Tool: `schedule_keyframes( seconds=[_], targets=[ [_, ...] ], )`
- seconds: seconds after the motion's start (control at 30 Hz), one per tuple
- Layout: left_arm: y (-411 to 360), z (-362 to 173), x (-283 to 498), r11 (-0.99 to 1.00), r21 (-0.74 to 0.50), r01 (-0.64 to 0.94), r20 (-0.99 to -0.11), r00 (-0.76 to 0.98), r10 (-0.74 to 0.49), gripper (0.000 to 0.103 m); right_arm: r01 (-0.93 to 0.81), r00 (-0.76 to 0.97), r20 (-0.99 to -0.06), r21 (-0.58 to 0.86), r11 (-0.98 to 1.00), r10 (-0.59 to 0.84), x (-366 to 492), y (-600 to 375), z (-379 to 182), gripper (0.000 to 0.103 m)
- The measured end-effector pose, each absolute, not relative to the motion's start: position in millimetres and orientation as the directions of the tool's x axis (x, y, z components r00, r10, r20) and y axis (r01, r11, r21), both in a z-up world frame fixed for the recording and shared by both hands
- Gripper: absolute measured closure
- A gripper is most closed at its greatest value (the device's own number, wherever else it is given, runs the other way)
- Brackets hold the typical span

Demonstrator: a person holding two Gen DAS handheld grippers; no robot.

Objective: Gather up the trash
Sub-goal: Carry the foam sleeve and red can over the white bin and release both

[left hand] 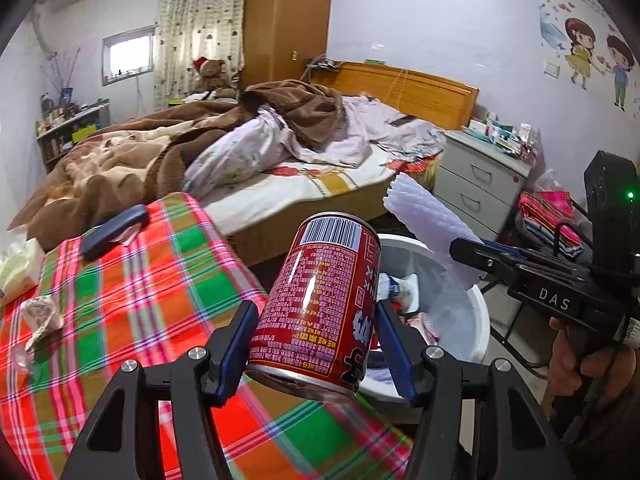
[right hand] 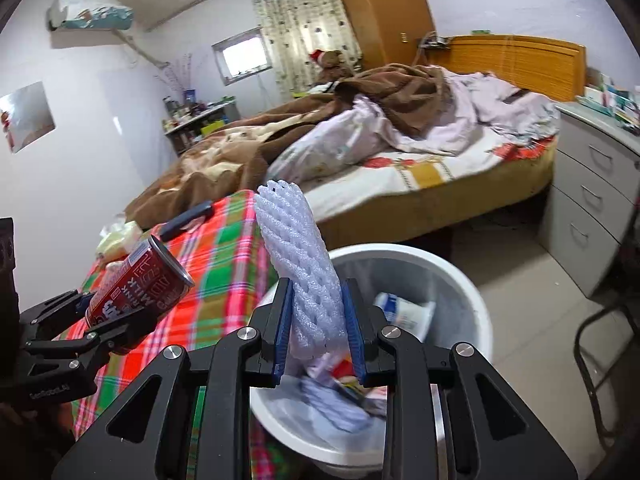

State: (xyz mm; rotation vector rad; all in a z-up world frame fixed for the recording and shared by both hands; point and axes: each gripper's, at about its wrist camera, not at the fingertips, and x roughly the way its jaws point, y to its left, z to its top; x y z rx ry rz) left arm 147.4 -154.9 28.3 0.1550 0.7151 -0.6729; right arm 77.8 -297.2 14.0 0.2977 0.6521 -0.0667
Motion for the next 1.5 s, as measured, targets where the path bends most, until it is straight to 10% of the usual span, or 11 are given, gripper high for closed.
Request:
schedule_keyframes(
  seconds=[0.77, 1.07, 1.5],
  targets=[
    [-229.7, -16.0, 154.0, 0.717, -0.131, 0.685, -0.715, 0.436, -0.547, 0.043, 0.308, 0.653, -0.743, 0.086, 0.947, -0.145, 68.3, -330.7, -25.0, 0.075],
    [-219.8, -12.4, 152.4, 0.728, -0.139, 0.671, -0.708, 0.447, -0.547, 0.039, 0.310, 0.653, -0.744, 0.094, 0.946, -0.140, 63.7, -329.1, -23.4, 0.047],
    [-190.1, 1.3, 142.7, 0.752, -0.140, 0.645, -0.684, 0.486, -0.544, 0.039, 0.285, 0.689, -0.712, 0.093, 0.954, -0.137, 63.3, -310.1, -9.2, 0.047]
  ],
)
